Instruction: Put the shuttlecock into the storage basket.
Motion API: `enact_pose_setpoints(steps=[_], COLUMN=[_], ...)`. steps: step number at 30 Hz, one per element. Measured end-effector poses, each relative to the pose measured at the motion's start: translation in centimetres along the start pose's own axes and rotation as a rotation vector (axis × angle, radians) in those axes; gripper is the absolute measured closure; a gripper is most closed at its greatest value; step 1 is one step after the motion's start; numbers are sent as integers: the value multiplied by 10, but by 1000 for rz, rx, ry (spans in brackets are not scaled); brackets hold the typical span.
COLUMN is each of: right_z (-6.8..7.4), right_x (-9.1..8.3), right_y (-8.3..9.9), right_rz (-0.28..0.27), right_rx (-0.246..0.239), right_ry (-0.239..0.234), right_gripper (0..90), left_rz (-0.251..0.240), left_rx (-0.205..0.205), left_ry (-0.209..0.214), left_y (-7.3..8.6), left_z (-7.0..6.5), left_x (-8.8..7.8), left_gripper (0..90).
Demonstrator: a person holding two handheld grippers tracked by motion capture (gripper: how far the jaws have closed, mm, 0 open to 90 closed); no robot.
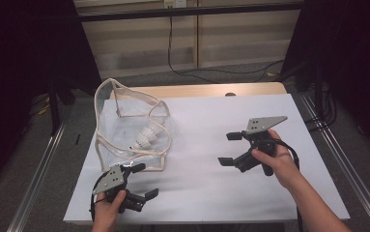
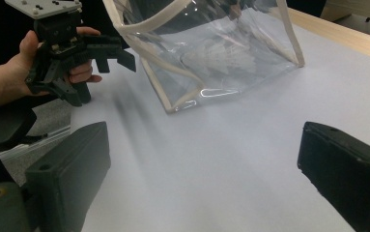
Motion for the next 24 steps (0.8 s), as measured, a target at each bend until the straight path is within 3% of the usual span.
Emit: enact_pose_setpoints(steps=[24], right_z=[-1], right_x=[-19], right_y=[16], right_rz=[-30], right_rx=[20], right_ry=[20], right_gripper=[41], left_rz=[0], left_rx=[0], left_ry=[0], left_y=[0], left_z=[0], left_x=[0], left_gripper=[22])
Point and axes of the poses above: each handheld gripper's, and its own axes: x roughly forward along the jaws, y roughly out of its underside, z roughly to its left, the point moved 2 cm from there along x, roughly forward along the jaws, and after that the axes turned 12 degrees about -z, right-handed, at the moved point
